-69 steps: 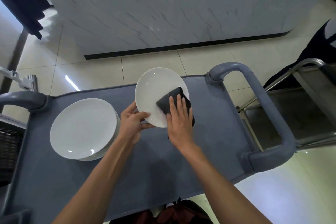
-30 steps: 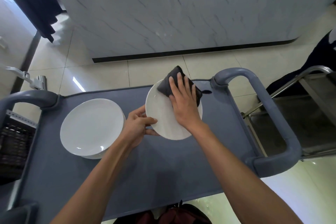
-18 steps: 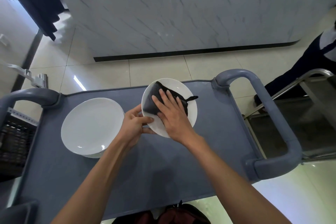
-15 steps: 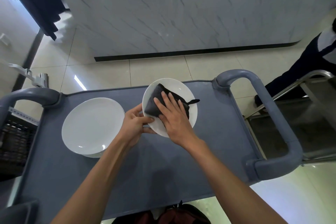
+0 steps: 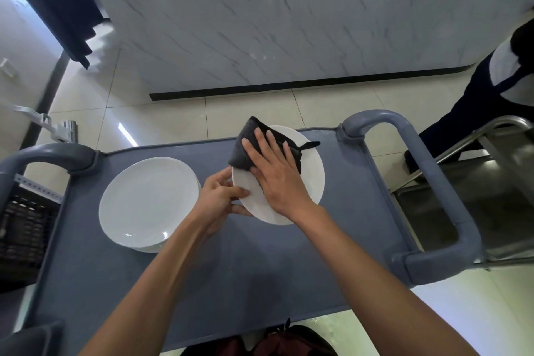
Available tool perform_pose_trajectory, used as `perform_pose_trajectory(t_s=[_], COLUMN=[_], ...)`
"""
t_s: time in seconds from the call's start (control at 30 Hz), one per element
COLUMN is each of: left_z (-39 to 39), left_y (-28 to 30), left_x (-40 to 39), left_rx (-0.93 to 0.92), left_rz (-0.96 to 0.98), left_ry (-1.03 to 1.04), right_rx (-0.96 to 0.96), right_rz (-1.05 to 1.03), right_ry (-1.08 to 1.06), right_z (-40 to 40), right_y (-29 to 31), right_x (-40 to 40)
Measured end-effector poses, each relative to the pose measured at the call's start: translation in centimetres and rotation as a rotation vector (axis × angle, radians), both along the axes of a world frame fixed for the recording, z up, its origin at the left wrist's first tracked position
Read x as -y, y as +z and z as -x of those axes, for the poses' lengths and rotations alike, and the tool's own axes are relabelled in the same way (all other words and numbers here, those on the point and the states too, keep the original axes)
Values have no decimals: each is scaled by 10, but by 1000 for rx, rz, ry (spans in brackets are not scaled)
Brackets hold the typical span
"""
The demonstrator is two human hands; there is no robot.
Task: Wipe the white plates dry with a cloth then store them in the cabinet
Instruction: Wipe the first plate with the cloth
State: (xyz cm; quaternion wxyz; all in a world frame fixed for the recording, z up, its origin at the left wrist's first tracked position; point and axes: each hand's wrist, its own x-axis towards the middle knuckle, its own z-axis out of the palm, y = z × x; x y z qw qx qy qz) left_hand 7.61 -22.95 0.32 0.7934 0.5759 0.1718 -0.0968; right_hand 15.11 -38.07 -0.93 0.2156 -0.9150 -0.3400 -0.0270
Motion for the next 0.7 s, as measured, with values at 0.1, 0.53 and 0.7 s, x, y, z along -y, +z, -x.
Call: perform_pose_trajectory(t_s=[0.1, 0.53, 0.7], left_z=[2, 3, 0], left_y=[2, -2, -2], left_x=[1, -3, 1], left_rx=[-10, -36, -25], left_rz=[-12, -30, -10], left_ry=[2, 200, 245], right_rx=[19, -41, -92], right_rz=[-6, 50, 49], right_ry=[-59, -349, -356], right_z=[-13, -27, -8], right_y=[4, -8, -15], right_x=[-2, 22, 25])
